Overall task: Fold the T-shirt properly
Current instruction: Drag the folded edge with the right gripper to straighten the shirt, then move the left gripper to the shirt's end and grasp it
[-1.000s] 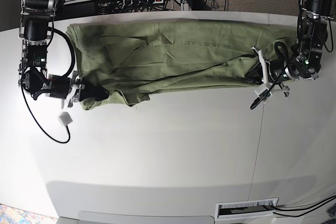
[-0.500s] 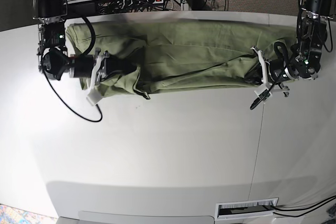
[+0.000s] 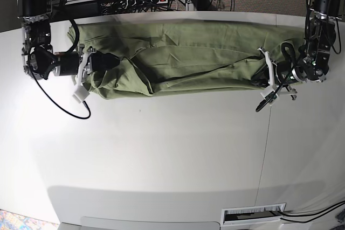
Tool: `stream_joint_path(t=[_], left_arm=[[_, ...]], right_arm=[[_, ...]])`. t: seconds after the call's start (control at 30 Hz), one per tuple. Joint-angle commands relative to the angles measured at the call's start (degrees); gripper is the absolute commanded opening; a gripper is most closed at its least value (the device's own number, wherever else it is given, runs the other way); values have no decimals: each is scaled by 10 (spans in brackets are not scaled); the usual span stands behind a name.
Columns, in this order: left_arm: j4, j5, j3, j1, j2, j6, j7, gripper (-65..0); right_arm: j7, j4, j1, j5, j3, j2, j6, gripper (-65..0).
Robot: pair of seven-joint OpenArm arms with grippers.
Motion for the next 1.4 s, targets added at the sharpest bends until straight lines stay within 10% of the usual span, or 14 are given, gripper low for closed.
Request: stream_joint_path(t=[0.0, 0.67, 0.77, 1.37], left_arm=[[4, 12, -4, -4, -8, 3, 9, -650], [4, 12, -4, -4, -8, 3, 0, -650], [4, 12, -4, -5, -8, 3, 0, -650], [10, 3, -4, -5, -14, 3, -3, -647]], right_arm=[[8, 10, 7, 18, 4, 16, 1, -650], [8, 10, -19, 19, 4, 81, 1, -650], [8, 10, -19, 19, 4, 80, 1, -517], [8, 147, 12, 19, 4, -18, 1, -456]])
